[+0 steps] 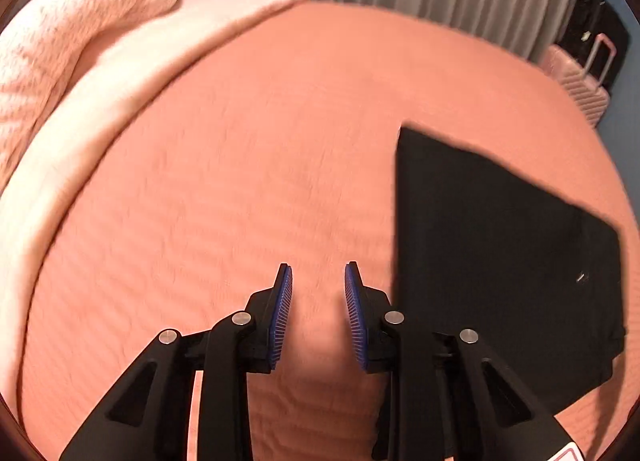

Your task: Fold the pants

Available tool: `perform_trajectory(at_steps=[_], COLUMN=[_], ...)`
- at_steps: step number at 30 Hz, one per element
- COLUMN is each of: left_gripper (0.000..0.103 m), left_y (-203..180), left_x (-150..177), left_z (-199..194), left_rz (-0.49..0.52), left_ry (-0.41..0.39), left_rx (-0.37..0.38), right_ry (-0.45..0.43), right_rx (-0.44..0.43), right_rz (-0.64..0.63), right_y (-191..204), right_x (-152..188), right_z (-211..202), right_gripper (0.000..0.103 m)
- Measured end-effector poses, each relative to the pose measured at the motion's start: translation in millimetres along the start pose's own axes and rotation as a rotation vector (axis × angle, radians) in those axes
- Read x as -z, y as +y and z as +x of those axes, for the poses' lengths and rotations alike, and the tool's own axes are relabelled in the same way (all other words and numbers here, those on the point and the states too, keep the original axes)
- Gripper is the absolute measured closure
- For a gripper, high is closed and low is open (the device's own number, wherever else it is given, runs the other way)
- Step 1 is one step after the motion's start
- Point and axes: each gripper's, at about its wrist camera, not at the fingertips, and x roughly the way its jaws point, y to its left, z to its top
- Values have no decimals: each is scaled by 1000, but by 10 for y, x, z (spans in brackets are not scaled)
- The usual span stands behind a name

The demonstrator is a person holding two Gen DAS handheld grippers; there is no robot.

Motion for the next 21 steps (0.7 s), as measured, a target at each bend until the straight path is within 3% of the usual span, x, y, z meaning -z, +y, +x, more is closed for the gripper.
perform_trajectory(at_steps=[3,4,6,7,8,9,10,11,13,14,15,17,18,19,21], left_gripper=[72,67,61,59,58,54,56,64,67,67,62,60,55,44,47], left_y=[-477,-745,-1064,-1150,-1118,-1055,-979,-824,-668,-641,-664,-742,-768,-706,-434], left_x=[-333,-443,-533,-525,-506,-534,-577,-665,-761,-823,-870,-789,-757,-749,-811], left_z=[75,214,523,776,831,823,815,750,563,532,586,848,942,931,912], left_rz=[52,86,149,189,210,209,188,135,81,55,53,120,174,190,93], left_ry=[24,61,109,142,117,77,83,69,-34,-50,-28,92,114,85,78], left_rx=[114,152,105,25,22,14,4,-39,-16,18,51,33,-10,-20,-63], right_ry=[64,105,167,197,186,189,186,129,78,90,118,203,194,173,97], right_rx=[-159,-166,-106,-71,-111,-177,-133,-57,-92,-165,-185,-99,-112,-66,60], right_rz=[-80,-112,-174,-177,-115,-13,76,107,130,95,43,-77,-50,3,148], right_y=[661,862,1028,966,741,510,325,239,235,373,477,531,392,206,-249], right_x=[-333,-389,-405,-383,-388,-439,-498,-538,-609,-641,-647,-581,-570,-587,-625], right_z=[467,731,1156,1344,1429,1424,1364,1229,1093,1122,1212,1498,1519,1471,1206], right_gripper=[80,81,83,91,103,103,103,103,99,99,99,103,103,103,102])
